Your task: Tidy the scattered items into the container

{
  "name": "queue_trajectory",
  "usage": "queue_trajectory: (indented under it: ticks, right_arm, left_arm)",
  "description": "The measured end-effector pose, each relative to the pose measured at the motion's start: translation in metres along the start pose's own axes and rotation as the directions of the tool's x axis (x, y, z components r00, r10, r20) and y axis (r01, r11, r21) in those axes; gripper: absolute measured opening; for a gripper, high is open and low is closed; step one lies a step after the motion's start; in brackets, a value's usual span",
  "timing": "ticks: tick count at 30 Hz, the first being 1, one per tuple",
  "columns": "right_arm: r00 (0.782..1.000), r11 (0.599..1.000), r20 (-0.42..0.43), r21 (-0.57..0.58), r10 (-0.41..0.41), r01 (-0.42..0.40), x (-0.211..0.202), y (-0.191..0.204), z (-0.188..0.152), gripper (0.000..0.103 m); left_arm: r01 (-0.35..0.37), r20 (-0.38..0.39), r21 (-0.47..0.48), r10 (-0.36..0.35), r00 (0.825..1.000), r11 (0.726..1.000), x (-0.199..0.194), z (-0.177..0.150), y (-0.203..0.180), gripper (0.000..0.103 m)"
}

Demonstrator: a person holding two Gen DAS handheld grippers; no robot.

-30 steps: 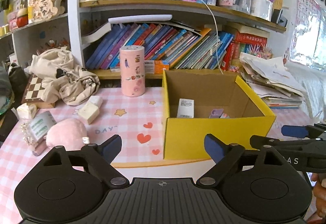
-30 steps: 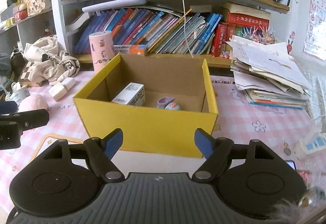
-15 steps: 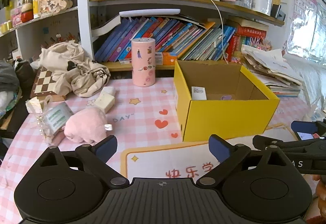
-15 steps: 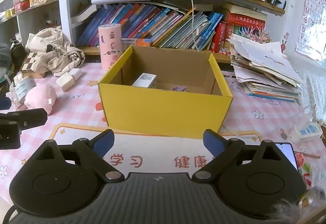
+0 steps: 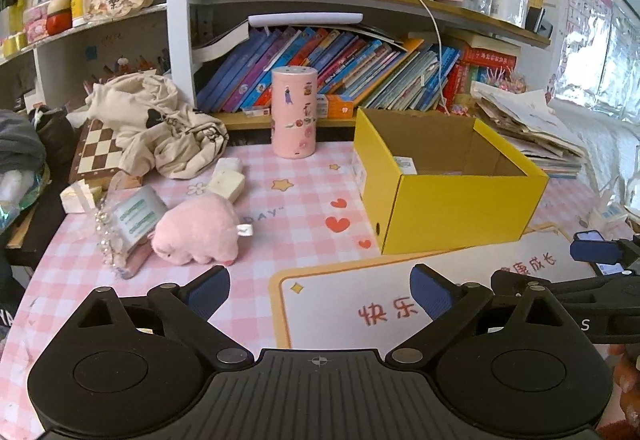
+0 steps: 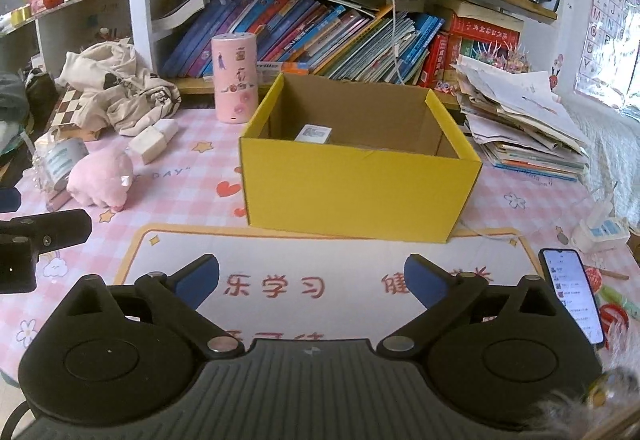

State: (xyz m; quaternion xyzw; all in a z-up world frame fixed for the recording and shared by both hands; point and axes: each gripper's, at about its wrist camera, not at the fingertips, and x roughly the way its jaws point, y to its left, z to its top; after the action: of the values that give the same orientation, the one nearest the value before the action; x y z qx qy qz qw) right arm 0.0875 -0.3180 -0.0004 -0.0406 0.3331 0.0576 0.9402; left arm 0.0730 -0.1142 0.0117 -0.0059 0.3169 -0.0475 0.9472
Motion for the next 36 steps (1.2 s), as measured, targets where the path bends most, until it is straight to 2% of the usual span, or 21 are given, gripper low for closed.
queue_trajectory:
  ticks: [19,36]
  right_arm:
    - [0.998,0.996,-0.035,-0.077,0.043,-0.046,-0.013,0.066,-0.014,0.103]
    - [0.99,0.976,-0.037,-0.171,0.134,-0.138,-0.011,0.125,-0.01,0.103]
  left_arm:
    - [-0.041,-0.055,-0.093,0.036,0.998,0.995,-0.022,-0.028,0.06,0.099]
    - [-0.13,-0.063,-0.158,0.121,0.991,0.979,-0.045,-0.044,0.108,0.099]
